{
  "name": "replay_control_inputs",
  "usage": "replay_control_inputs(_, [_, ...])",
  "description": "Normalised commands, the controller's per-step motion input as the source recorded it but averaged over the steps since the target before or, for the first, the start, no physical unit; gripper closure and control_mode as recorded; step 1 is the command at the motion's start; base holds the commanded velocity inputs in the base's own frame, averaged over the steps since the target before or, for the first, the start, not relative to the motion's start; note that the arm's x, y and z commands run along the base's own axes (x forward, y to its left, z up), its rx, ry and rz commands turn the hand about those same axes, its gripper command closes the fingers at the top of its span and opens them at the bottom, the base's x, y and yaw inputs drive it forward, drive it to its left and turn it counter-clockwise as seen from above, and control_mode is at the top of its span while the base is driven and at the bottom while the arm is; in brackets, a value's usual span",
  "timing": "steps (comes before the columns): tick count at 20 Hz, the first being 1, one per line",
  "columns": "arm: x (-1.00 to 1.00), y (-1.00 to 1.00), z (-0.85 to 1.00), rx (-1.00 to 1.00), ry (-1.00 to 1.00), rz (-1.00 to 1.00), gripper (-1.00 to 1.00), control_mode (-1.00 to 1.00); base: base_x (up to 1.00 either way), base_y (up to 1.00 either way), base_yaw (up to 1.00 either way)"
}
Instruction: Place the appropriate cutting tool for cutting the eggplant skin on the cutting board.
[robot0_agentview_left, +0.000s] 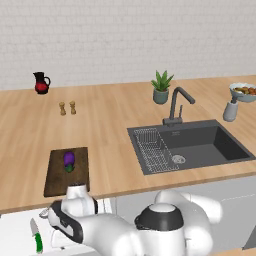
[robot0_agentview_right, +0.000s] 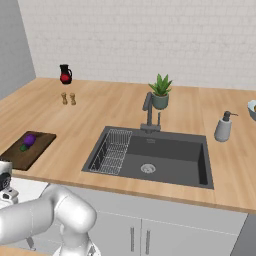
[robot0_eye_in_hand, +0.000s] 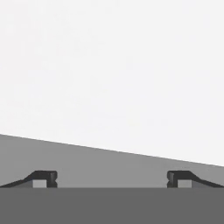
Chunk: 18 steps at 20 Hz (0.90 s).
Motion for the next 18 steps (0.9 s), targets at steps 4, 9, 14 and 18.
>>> replay_control_inputs(4, [-0.77,0.0,-0.04,0.0,0.01,-0.04,-1.0,-1.0,0.0,0.0,0.0])
replay_control_inputs(9, [-1.0,-0.1,0.11,0.02,0.07,-0.14,-1.0,-1.0,0.0,0.0,0.0])
replay_control_inputs(14, [-1.0,-0.05,0.45,0.0,0.1,-0.14,-1.0,-1.0,0.0,0.0,0.0])
replay_control_inputs(18, [-0.3,0.04,0.29,-0.04,0.11,-0.17,-1.0,-1.0,0.0,0.0,0.0])
